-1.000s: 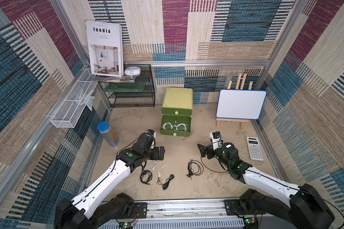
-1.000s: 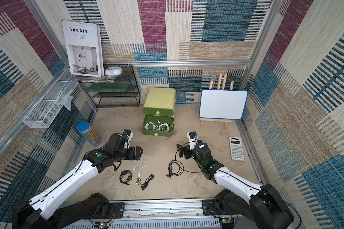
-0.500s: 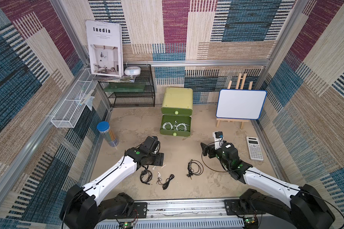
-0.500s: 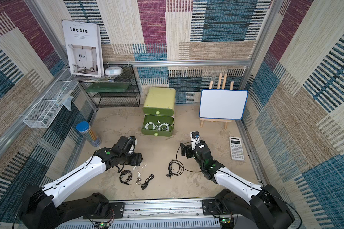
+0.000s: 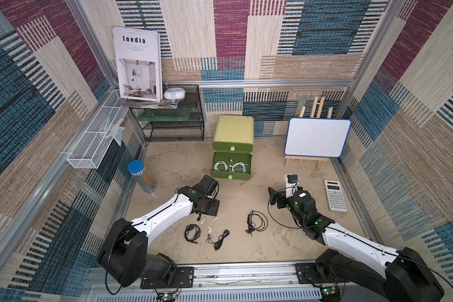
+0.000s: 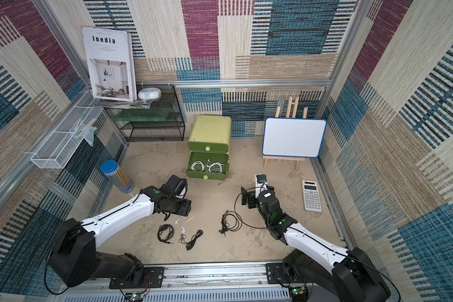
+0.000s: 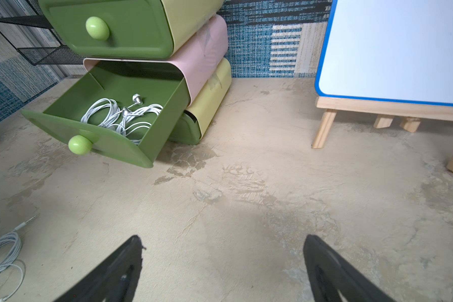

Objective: Place the wired earphones into the drawer by color
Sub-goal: Pick up the wired earphones from the center of the board.

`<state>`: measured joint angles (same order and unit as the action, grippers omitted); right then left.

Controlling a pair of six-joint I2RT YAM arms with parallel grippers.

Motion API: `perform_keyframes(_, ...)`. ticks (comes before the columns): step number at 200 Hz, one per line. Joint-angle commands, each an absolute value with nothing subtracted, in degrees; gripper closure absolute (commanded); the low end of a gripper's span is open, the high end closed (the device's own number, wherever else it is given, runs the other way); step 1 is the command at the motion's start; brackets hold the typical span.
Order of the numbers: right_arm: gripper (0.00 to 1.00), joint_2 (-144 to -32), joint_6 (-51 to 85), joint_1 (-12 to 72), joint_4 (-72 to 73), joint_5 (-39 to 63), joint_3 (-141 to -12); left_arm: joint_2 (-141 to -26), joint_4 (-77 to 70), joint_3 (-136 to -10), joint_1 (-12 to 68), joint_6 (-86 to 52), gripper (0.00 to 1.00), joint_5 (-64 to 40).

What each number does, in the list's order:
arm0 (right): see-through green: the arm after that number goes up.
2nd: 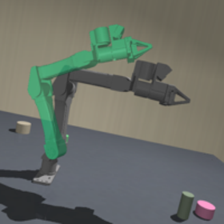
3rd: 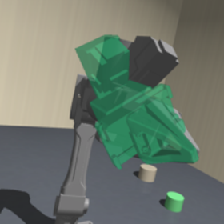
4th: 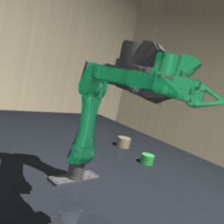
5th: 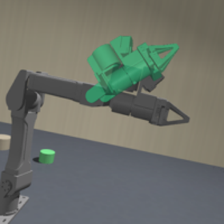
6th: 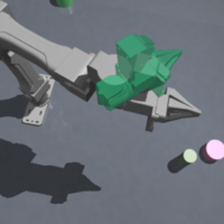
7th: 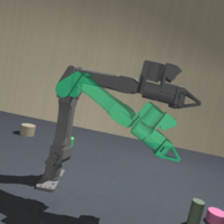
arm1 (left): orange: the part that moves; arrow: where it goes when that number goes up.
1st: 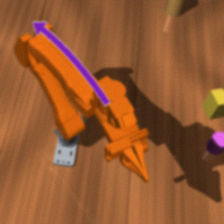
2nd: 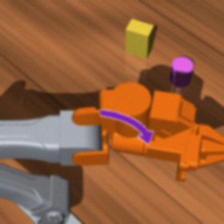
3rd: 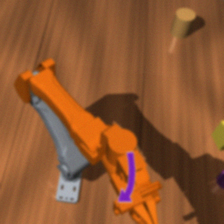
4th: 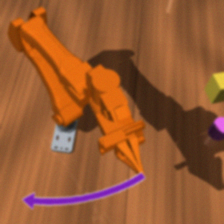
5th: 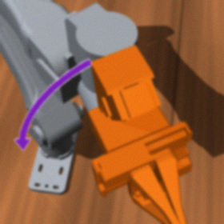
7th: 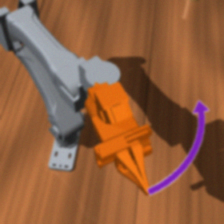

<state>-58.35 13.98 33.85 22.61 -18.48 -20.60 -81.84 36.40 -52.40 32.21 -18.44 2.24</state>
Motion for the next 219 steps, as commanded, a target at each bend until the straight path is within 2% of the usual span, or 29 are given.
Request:
perform_keyframes(1, 0.01, -57.51, 13.91, 33.92, 24.12, -19.81, -20.31, -83.84, 36.68, -53.13, 32.33, -17.32, 0.36, 3.16)
perform_keyframes(132, 0.01, -55.55, 14.15, 33.91, 24.14, -20.49, -19.60, -93.60, 34.89, -55.41, 32.52, -15.99, 0.53, 3.13)
perform_keyframes(174, 0.01, -55.55, 14.21, 33.94, 24.13, -20.76, -19.60, -95.20, 34.70, -55.41, 32.51, -16.00, 0.60, 3.25)
perform_keyframes(219, 0.01, -55.55, 14.24, 33.93, 24.13, -20.82, -19.51, -95.80, 34.60, -55.20, 32.52, -16.13, 0.64, 3.25)
